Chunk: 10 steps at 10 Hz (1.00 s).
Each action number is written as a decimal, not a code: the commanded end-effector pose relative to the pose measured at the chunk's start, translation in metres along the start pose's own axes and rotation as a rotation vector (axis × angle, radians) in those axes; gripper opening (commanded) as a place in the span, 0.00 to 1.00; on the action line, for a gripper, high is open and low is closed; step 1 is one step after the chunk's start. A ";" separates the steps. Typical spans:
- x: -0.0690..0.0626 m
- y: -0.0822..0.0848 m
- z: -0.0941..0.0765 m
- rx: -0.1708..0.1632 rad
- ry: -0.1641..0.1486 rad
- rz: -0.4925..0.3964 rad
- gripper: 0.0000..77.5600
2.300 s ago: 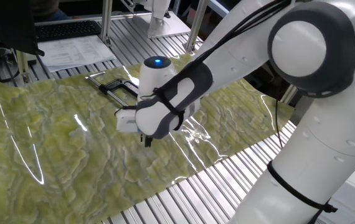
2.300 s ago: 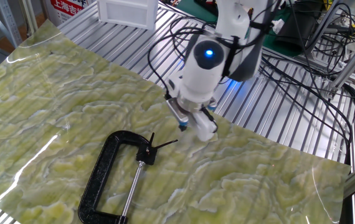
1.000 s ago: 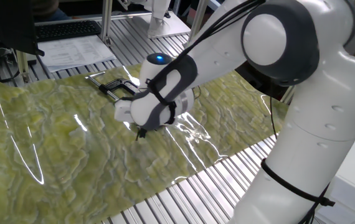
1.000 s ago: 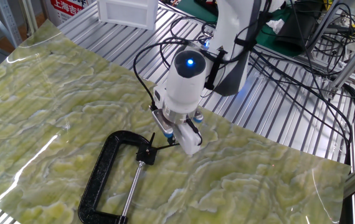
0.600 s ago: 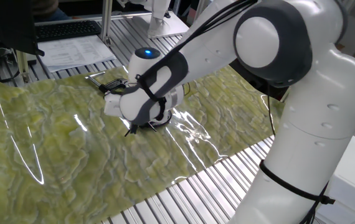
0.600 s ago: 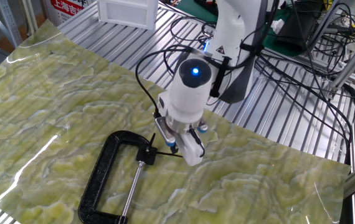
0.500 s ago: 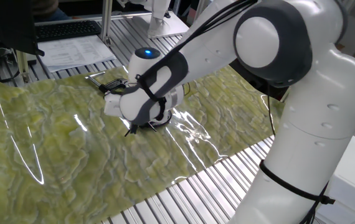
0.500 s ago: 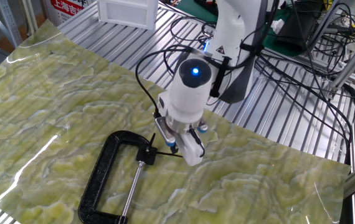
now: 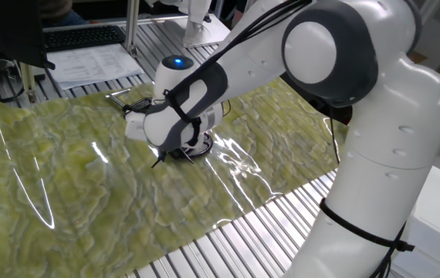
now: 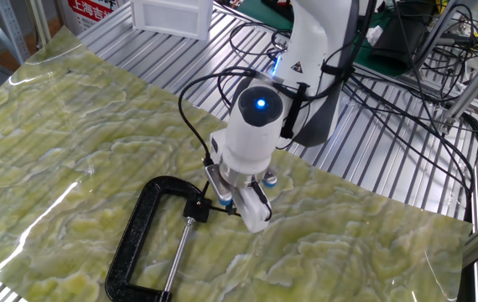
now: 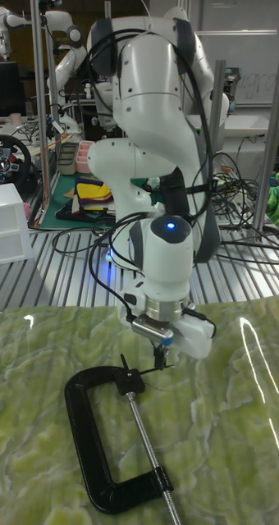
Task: Turn the hands of a clock
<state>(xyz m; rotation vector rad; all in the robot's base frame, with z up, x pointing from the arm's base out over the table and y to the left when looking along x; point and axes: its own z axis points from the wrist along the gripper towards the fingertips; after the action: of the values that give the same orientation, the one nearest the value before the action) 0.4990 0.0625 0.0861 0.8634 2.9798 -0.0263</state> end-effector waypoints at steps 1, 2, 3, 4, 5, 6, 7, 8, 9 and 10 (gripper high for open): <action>-0.002 0.004 -0.010 0.014 0.018 0.004 0.00; 0.001 0.006 -0.015 0.022 0.031 0.009 0.00; 0.005 0.007 -0.019 0.028 0.039 0.014 0.00; 0.008 0.009 -0.023 0.031 0.042 0.015 0.00; 0.011 0.009 -0.027 0.031 0.047 0.005 0.00; 0.012 0.007 -0.033 0.029 0.055 -0.015 0.00; 0.013 0.004 -0.040 0.026 0.063 -0.033 0.00; 0.014 0.000 -0.049 0.020 0.069 -0.050 0.00; 0.014 -0.005 -0.059 0.020 0.069 -0.071 0.00; 0.015 -0.009 -0.067 0.022 0.067 -0.093 0.00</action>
<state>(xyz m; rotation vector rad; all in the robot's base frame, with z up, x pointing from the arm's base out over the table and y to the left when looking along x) 0.4859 0.0716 0.1345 0.8095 3.0659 -0.0404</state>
